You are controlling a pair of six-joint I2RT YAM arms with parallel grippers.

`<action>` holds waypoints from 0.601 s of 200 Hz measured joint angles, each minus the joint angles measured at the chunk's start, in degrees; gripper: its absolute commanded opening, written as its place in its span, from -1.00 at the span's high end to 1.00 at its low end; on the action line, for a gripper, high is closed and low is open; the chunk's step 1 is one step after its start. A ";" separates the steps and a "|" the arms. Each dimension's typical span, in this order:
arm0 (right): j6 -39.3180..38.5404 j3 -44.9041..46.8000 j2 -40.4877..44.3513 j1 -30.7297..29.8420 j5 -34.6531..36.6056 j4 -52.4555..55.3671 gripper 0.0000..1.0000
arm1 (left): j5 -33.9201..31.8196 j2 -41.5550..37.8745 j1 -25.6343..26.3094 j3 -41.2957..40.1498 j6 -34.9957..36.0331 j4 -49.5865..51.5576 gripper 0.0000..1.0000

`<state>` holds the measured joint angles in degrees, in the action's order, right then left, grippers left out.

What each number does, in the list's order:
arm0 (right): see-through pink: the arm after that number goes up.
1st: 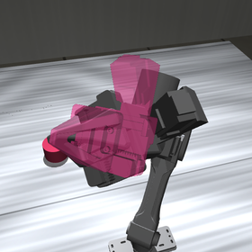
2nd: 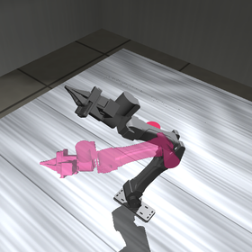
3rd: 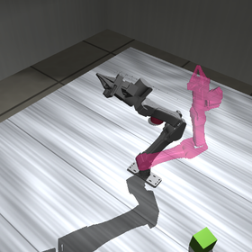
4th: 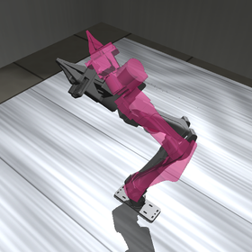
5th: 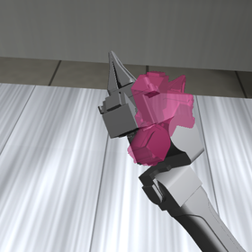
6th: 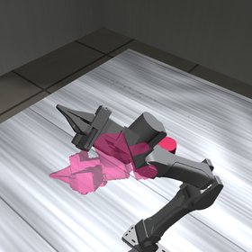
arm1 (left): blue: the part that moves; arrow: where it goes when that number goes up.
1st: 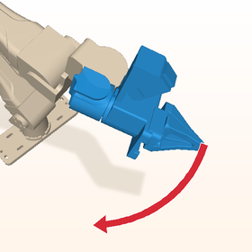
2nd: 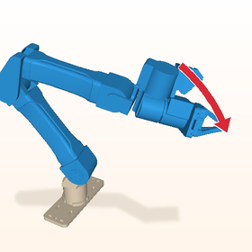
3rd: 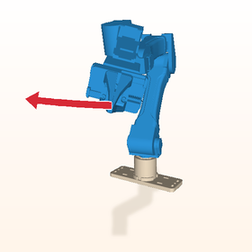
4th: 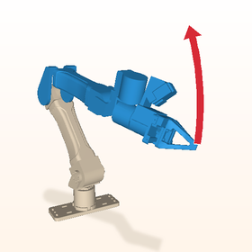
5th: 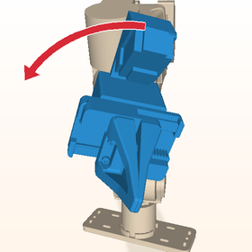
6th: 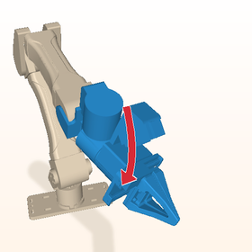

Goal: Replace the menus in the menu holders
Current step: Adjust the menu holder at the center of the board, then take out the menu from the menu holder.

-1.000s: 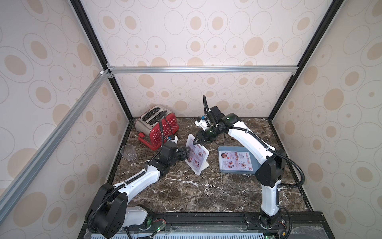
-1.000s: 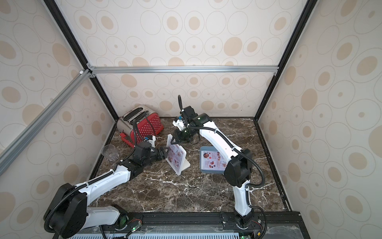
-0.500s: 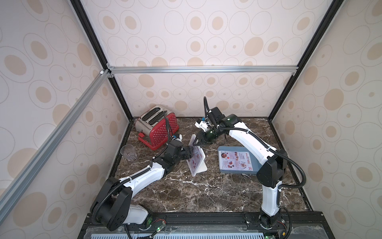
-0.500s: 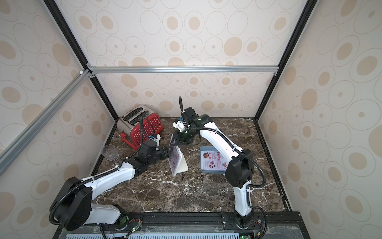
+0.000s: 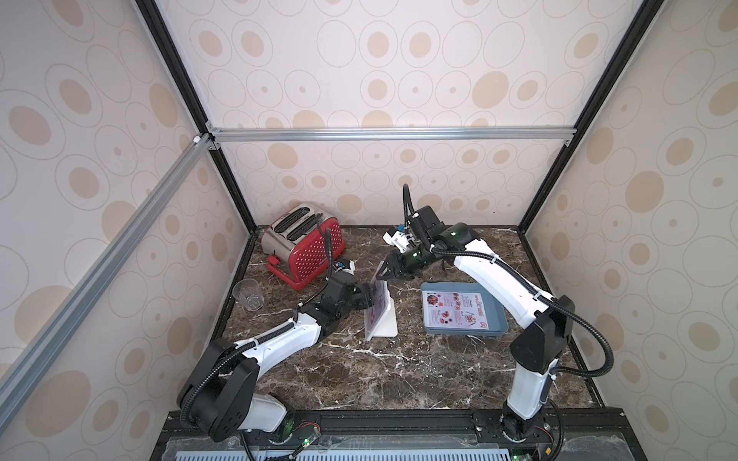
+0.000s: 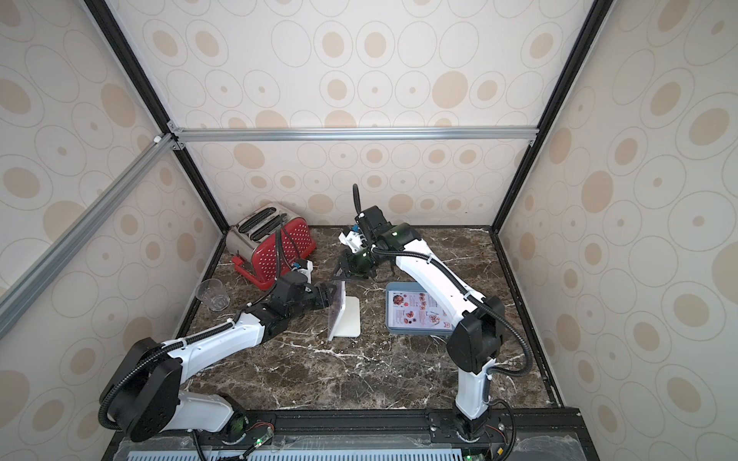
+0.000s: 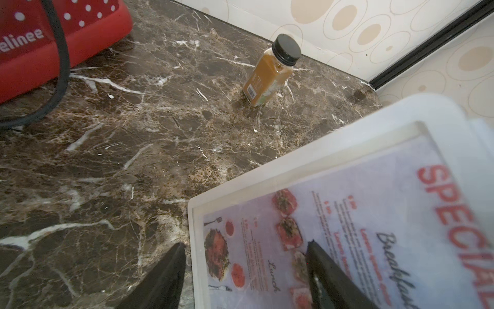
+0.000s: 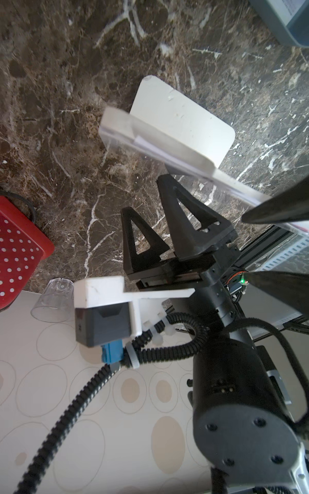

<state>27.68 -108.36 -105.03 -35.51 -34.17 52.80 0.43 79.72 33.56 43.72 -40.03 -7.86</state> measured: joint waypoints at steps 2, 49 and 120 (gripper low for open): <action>0.09 0.17 0.24 0.00 0.13 -0.15 0.35 | -0.02 0.00 0.04 0.00 -0.02 0.00 -0.41; 5.53 3.50 3.82 0.00 8.55 0.04 0.42 | -0.50 0.00 0.35 0.00 0.00 -0.04 -0.41; 9.86 3.41 -0.90 -0.57 8.90 0.33 0.59 | -0.85 0.00 0.59 0.00 0.00 -0.07 -0.41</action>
<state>37.54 -104.95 -105.93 -36.07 -25.28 53.12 -0.43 79.72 34.15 43.72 -40.03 -7.92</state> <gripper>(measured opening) 0.211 0.703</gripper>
